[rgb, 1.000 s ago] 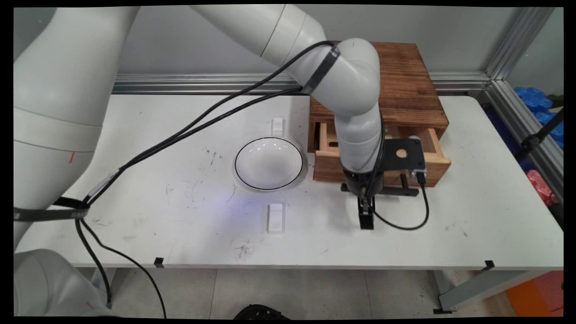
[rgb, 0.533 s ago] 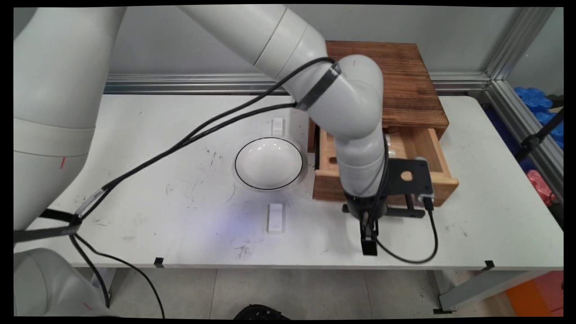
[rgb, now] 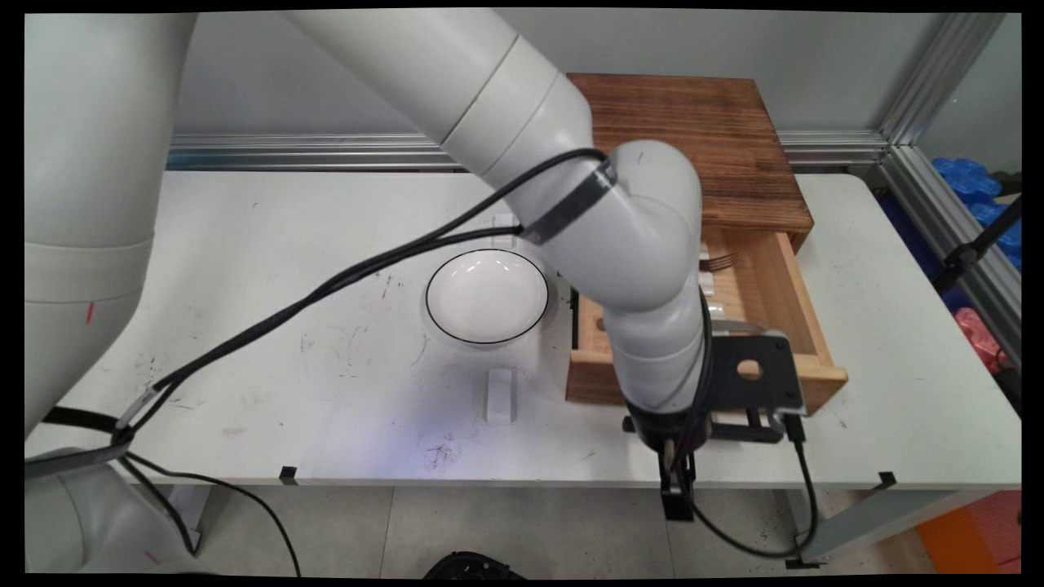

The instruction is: Open the drawer

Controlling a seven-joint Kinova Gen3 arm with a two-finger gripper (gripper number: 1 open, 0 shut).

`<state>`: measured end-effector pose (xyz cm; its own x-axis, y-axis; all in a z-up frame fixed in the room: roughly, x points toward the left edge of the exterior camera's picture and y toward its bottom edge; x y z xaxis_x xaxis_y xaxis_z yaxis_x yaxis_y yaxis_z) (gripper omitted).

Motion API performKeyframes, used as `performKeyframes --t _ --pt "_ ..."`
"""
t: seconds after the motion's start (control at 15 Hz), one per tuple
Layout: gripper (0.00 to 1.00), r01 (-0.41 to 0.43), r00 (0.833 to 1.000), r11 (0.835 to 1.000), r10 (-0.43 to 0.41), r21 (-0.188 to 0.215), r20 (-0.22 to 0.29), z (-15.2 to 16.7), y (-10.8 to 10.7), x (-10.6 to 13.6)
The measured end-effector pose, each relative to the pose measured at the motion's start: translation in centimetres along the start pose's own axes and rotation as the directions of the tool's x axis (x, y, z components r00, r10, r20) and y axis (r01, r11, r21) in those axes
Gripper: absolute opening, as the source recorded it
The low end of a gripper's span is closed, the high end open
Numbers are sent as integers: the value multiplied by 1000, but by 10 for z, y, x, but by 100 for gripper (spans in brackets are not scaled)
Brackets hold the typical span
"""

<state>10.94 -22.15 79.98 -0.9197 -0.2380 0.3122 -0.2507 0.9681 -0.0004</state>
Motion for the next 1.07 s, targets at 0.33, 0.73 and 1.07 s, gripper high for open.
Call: performKeyframes --t 0.33,0.73,1.07 --pt "100 8 1000 1000 -8 -15 -12 -3 26 1" --pt "100 7 1000 1000 -8 -31 -22 -7 50 1" --pt "100 5 1000 999 -6 -35 -27 -12 61 0"
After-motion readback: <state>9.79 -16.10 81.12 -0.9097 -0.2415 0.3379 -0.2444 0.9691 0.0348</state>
